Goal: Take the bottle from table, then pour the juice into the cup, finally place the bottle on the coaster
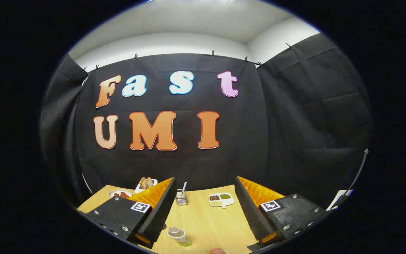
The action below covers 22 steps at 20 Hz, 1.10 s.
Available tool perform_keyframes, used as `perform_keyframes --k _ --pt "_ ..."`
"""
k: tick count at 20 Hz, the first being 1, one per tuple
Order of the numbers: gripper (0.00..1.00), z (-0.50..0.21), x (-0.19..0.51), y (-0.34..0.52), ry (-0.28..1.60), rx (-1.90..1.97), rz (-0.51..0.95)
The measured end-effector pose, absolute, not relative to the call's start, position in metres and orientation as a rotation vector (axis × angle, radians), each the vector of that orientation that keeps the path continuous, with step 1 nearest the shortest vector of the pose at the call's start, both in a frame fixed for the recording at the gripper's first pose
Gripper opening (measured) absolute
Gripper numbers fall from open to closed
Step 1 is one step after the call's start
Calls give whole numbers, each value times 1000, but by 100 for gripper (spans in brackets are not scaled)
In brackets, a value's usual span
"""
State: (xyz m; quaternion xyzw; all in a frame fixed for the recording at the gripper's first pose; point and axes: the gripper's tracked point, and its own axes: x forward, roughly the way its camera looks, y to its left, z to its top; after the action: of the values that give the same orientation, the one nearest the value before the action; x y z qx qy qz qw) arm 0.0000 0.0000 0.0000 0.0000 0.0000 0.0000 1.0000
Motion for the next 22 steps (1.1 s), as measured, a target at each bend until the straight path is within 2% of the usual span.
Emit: perform_keyframes --k 22 --pt "98 -29 -9 16 78 5 40"
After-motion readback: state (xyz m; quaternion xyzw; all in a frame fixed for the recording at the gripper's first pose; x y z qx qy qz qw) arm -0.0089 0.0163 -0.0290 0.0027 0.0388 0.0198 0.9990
